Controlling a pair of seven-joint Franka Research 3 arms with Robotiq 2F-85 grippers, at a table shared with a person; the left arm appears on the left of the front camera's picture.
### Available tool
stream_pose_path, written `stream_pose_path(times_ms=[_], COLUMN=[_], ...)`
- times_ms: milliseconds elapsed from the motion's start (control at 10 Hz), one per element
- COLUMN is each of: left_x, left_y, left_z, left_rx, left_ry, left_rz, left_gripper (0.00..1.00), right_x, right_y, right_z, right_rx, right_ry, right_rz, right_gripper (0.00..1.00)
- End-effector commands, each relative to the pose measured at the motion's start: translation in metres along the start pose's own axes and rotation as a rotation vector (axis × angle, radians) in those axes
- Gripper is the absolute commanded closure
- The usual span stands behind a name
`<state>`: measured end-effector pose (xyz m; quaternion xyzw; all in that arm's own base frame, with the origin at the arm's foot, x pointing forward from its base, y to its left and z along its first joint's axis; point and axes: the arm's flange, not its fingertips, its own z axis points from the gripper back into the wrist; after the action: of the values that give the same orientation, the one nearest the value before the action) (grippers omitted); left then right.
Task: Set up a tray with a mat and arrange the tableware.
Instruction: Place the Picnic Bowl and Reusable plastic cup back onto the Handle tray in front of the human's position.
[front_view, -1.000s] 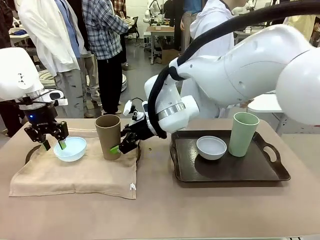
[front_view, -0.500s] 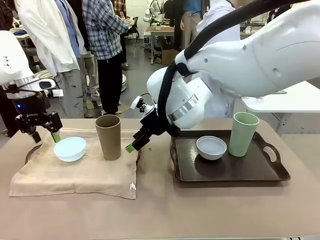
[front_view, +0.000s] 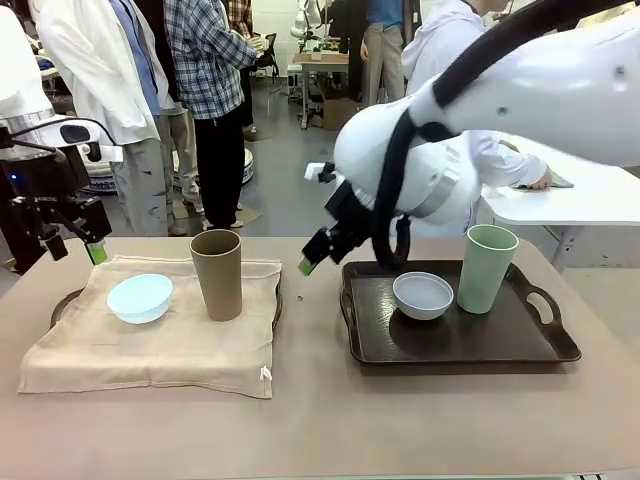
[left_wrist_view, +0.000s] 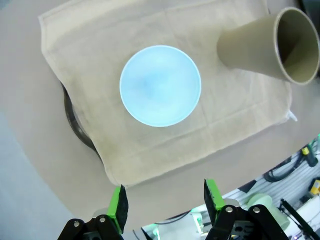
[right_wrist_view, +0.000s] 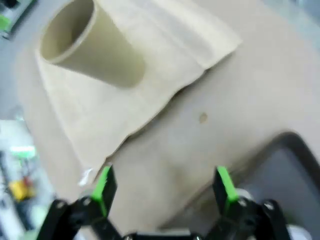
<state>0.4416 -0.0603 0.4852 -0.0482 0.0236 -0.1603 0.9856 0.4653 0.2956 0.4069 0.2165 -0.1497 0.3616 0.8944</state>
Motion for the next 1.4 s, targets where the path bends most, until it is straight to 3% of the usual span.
stream_pose_path(times_ms=[0,300,600,700,800,1300], left_x=[0.006,0.025,0.042,0.047,0.032,0.032], left_y=[-0.016,-0.049,-0.081,-0.086,-0.074,-0.074], left_z=[0.005,0.034,0.066,0.071,0.056,0.056], left_rx=[0.045,0.060,0.077,0.074,0.051,0.051], left_ry=[0.038,0.034,0.045,0.020,0.020,0.020], left_rz=[0.032,0.142,0.218,0.231,0.166,0.166], left_gripper=[0.20,0.20,0.20,0.20,0.20,0.20], right_x=[0.006,-0.003,-0.012,-0.010,-0.020,-0.020], right_y=[0.023,0.047,0.067,0.072,0.064,0.064], right_z=[0.042,0.092,0.114,0.122,0.110,0.110], right_rx=[-0.058,-0.204,-0.264,-0.265,-0.244,-0.244], right_ry=[0.102,0.237,0.383,0.387,0.332,0.332], right_rz=[-0.171,-0.277,-0.407,-0.413,-0.362,-0.362], right_gripper=[0.00,0.00,0.00,0.00,0.00,0.00])
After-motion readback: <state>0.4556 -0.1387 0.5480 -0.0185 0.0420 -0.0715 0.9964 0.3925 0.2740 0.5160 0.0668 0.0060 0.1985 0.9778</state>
